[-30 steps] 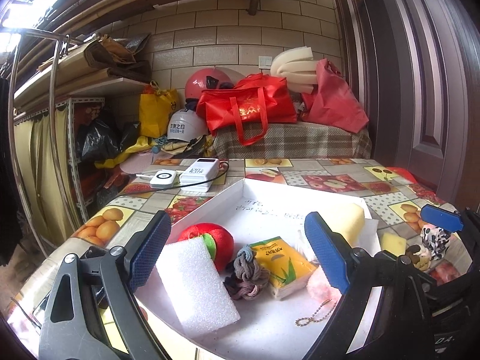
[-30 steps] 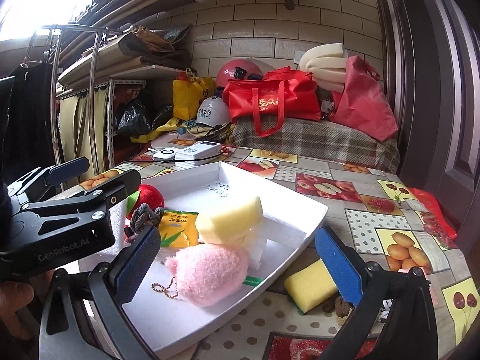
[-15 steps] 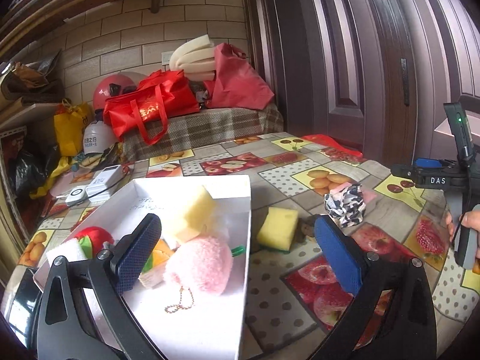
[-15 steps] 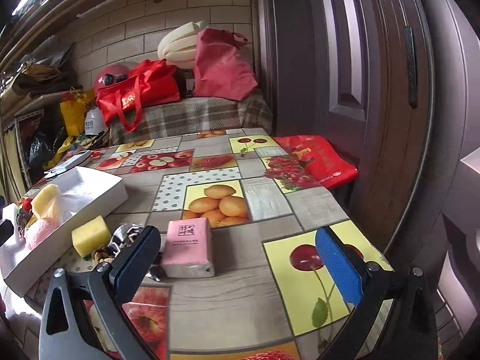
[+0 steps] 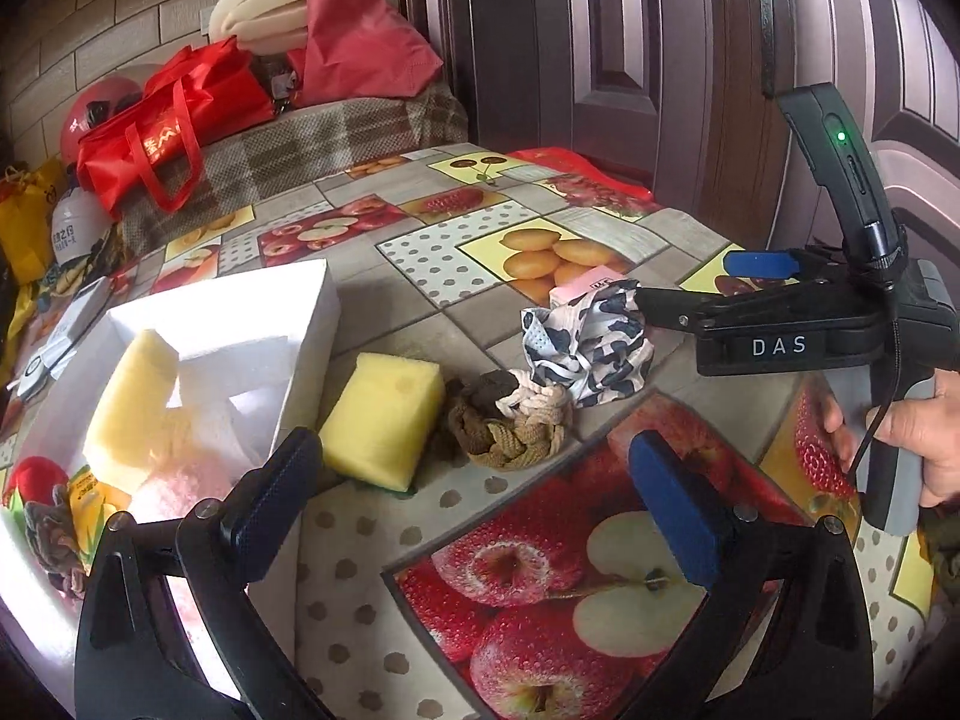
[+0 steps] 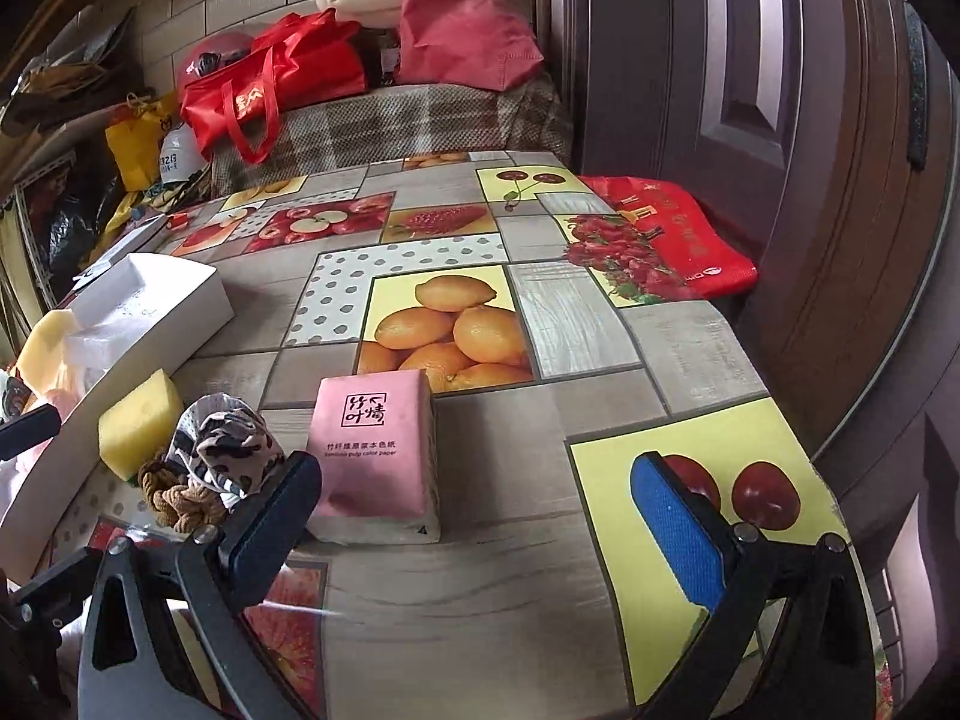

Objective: Organize soft objects
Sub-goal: 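Grasp the pink tissue pack with the right gripper while the left gripper grasps a braided rope ball, then carry the pink tissue pack and rope ball with both grippers toward the white box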

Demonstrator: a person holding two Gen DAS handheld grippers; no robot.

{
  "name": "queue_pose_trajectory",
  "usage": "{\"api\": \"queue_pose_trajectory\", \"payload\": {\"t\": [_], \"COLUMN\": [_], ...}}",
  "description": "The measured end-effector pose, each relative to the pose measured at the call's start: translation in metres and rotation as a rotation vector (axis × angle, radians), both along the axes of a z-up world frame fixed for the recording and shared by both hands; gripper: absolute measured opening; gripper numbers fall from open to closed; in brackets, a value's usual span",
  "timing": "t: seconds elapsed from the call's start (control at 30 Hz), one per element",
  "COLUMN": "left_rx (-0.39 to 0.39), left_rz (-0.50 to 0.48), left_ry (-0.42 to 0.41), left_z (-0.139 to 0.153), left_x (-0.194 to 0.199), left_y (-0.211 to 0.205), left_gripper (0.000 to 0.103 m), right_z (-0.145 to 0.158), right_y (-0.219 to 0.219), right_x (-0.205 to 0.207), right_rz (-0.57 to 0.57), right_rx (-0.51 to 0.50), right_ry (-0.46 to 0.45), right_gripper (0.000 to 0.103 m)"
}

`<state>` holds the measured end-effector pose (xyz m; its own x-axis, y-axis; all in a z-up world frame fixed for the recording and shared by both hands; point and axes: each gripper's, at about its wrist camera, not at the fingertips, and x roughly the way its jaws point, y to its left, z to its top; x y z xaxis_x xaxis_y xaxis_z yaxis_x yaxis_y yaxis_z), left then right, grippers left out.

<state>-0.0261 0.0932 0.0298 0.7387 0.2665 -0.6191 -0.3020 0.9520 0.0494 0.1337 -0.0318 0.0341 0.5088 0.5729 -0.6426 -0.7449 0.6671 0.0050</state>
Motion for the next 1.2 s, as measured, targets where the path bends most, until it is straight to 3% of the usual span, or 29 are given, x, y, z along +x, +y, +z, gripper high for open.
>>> {"api": "queue_pose_trajectory", "payload": {"t": [0.27, 0.37, 0.4, 0.53, 0.67, 0.8, 0.97, 1.07, 1.1, 1.2], "left_rx": [0.025, 0.022, 0.022, 0.028, 0.072, 0.067, 0.049, 0.072, 0.079, 0.104], "left_rz": [-0.036, -0.037, -0.037, -0.046, -0.017, -0.016, -0.039, -0.058, -0.066, -0.073], "left_ry": [0.092, 0.109, 0.110, 0.118, 0.123, 0.176, 0.161, 0.148, 0.142, 0.125], "left_z": [-0.010, -0.012, -0.012, -0.013, -0.013, -0.020, -0.019, -0.016, -0.015, -0.013], "left_x": [0.018, 0.021, 0.022, 0.024, 0.037, 0.054, 0.052, 0.050, 0.049, 0.047], "left_y": [-0.010, -0.009, -0.009, -0.010, -0.012, -0.008, -0.008, -0.014, -0.017, -0.022], "left_gripper": [0.103, 0.102, 0.099, 0.071, 0.070, 0.068, 0.036, 0.029, 0.021, 0.020], "right_z": [-0.015, -0.016, -0.014, -0.011, -0.010, -0.008, -0.009, -0.009, -0.009, -0.009], "right_y": [0.037, 0.035, 0.032, 0.008, -0.011, -0.011, -0.012, -0.011, -0.012, -0.013], "right_x": [0.003, 0.005, 0.005, 0.020, 0.032, 0.032, 0.033, 0.033, 0.033, 0.034], "right_rz": [0.066, 0.083, 0.084, 0.022, -0.019, -0.021, -0.023, -0.019, -0.018, -0.016], "right_rx": [-0.131, -0.120, -0.095, -0.001, 0.083, 0.090, 0.105, 0.106, 0.108, 0.113], "right_ry": [0.062, 0.095, 0.099, 0.172, 0.231, 0.232, 0.246, 0.246, 0.246, 0.247], "right_gripper": [0.100, 0.075, 0.052, 0.051, 0.051, 0.051, 0.051, 0.051, 0.051, 0.051]}}
